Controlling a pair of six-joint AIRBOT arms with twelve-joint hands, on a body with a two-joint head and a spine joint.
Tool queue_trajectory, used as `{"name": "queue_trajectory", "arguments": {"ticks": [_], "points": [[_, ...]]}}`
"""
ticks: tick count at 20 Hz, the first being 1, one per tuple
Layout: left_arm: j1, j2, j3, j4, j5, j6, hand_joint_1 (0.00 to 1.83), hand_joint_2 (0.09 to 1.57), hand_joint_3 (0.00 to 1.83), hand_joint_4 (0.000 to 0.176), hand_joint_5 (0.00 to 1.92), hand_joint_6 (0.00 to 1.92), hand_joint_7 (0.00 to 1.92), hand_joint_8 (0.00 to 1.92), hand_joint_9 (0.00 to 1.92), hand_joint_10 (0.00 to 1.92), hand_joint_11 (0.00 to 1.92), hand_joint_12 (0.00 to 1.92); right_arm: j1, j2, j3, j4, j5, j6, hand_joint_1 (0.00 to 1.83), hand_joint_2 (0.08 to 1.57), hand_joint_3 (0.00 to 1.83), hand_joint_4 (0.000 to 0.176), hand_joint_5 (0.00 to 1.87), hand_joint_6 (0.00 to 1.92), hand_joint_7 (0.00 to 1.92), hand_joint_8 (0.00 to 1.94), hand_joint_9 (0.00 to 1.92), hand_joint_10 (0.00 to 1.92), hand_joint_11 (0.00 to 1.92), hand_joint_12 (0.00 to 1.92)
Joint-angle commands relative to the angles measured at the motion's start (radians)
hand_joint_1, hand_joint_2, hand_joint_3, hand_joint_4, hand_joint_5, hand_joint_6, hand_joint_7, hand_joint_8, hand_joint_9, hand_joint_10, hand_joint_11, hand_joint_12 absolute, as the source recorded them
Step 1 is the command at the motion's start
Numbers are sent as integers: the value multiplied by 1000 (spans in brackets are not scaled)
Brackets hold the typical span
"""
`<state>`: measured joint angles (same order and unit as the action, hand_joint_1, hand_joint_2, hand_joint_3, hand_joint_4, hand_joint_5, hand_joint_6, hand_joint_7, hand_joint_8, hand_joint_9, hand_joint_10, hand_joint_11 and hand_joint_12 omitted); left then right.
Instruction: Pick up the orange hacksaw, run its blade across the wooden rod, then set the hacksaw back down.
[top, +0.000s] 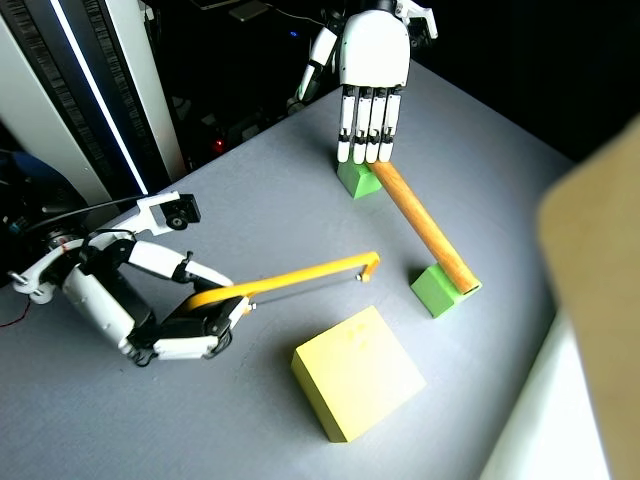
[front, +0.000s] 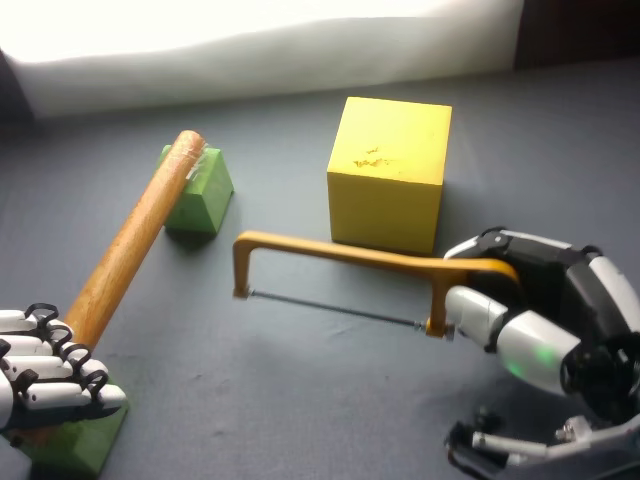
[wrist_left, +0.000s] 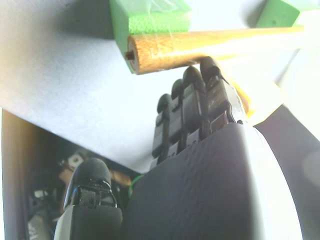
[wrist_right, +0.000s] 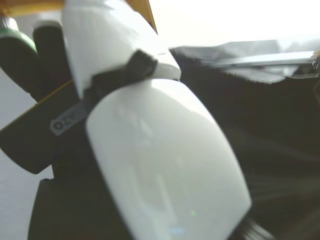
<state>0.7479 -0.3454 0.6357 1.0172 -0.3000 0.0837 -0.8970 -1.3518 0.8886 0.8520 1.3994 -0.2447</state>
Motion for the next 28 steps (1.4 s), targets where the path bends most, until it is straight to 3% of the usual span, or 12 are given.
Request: {"name": "queue_trajectory", "arguments": {"ticks": [1, 3, 5, 8, 15, 17, 18, 20, 22, 23, 25, 28], "points": [[-11, -2, 0, -14, -28, -1, 20, 1204, 0, 0, 149, 1, 143, 1, 125, 1, 0, 225, -5, -3, 10, -90, 88, 28, 1233, 1137, 1, 0, 894, 988, 1001, 1125, 996, 902, 854, 1352], [-11, -2, 0, -14, -28, -1, 42, 1194, 1, 0, 156, 0, 143, 0, 129, 0, 0, 236, -29, -12, 22, -111, 75, 29, 1364, 1142, 1, 0, 842, 1003, 931, 1104, 904, 1290, 826, 1362], [-11, -2, -1, -14, -28, -1, 39, 1196, 1, 0, 153, 5, 141, 2, 124, 2, 0, 227, -52, -20, 37, -123, 71, 27, 1240, 1129, 0, 0, 923, 946, 1006, 1103, 975, 944, 846, 1335], [-11, -3, -1, -14, -28, -1, 8, 1202, 3, 0, 158, 5, 142, 1, 125, 2, 0, 231, -58, -33, 81, -164, 73, 44, 1370, 1138, 0, 0, 838, 994, 937, 1088, 924, 1284, 857, 1337], [-13, -3, -1, -14, -28, -1, 25, 1190, 0, 0, 178, 5, 167, 4, 147, 5, 0, 286, -69, -25, 90, -226, 83, 60, 1368, 1140, 1, 0, 775, 1092, 956, 1023, 962, 1262, 846, 1305], [-13, -3, -2, -14, -28, -1, 26, 1188, 0, 0, 184, 4, 170, 3, 149, 3, 0, 291, -79, -13, 90, -264, 75, 71, 1179, 1202, 0, 3, 765, 1272, 874, 1195, 864, 760, 735, 1339], [-13, -3, -2, -14, -28, -1, 12, 1194, 1, 0, 178, 1, 161, 2, 138, 1, 0, 259, -81, -9, 90, -274, 75, 74, 1119, 1211, 0, 0, 782, 1265, 795, 642, 809, 641, 643, 1363], [-12, -3, -3, -14, -28, -1, 18, 1197, 1, 0, 180, 1, 157, 0, 139, 1, 0, 281, -82, 8, 89, -286, 78, 95, 1003, 1072, 0, 0, 604, 268, 653, 70, 565, 181, 282, 1333], [-12, -3, -5, -14, -28, -1, 16, 1198, 1, 0, 180, 1, 157, 0, 139, 1, 0, 286, -80, 23, 89, -284, 86, 107, 992, 1057, 0, 0, 622, 115, 640, 16, 565, 82, 246, 1316], [-12, -3, -6, -14, -28, -1, 2, 1202, 2, 0, 171, 0, 151, 0, 135, 0, 0, 301, -80, 27, 89, -284, 86, 107, 864, 1030, 0, 0, 426, 28, 413, 2, 379, 17, 48, 1145], [-12, -3, -7, -14, -28, -1, 0, 1203, 0, 0, 179, 4, 164, 3, 144, 2, 0, 346, -80, 32, 89, -284, 88, 111, 631, 943, 0, 0, 6, 1, 5, 1, 2, 0, 0, 141], [-13, -3, -6, -14, -28, -1, 0, 1200, 0, 0, 190, 2, 181, 4, 159, 4, 0, 389, -73, 42, 89, -284, 96, 104, 392, 943, 0, 0, 0, 0, 0, 0, 0, 0, 7, 74]]}}
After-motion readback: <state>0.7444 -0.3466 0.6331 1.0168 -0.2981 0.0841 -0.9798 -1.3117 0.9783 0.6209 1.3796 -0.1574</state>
